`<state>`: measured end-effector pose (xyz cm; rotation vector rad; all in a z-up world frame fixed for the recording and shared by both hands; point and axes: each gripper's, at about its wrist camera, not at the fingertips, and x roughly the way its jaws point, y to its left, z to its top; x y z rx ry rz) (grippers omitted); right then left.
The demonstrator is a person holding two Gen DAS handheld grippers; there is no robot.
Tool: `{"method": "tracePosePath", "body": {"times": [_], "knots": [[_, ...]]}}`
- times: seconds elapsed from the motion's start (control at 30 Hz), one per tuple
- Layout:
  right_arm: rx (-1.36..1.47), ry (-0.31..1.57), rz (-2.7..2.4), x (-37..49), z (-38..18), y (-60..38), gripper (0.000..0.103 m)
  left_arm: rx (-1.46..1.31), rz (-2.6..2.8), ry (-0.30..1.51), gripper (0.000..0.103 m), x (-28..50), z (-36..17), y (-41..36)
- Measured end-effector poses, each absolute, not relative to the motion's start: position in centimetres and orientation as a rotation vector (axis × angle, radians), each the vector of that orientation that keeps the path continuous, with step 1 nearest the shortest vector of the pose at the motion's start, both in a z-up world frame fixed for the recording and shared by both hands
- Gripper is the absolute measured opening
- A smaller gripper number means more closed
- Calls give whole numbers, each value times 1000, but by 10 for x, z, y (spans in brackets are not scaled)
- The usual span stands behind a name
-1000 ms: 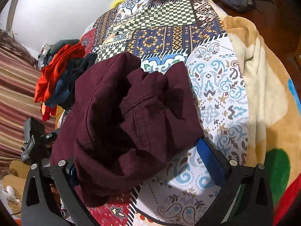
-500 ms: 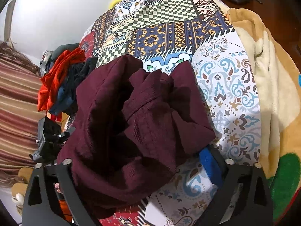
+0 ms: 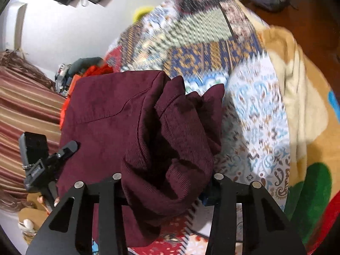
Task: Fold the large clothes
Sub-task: 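Lift the folded maroon shirt with both tools and place it on the clothes stack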
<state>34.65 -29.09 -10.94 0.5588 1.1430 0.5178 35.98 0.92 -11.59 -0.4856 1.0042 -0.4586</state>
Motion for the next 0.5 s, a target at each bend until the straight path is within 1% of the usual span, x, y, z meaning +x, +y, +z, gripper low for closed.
{"method": "tracePosePath", "body": {"times": [0.2,0.4,0.5], "knots": [[519,976,553,349,-34,-274,38,-448,-475,850,53,354,-36,22],[480,845,630,368,31,-224,38,-408,-451,706,53,347,44,70],[479,800,683,387,51,-188,38,-400,-408,639,53,351,78,105]]}}
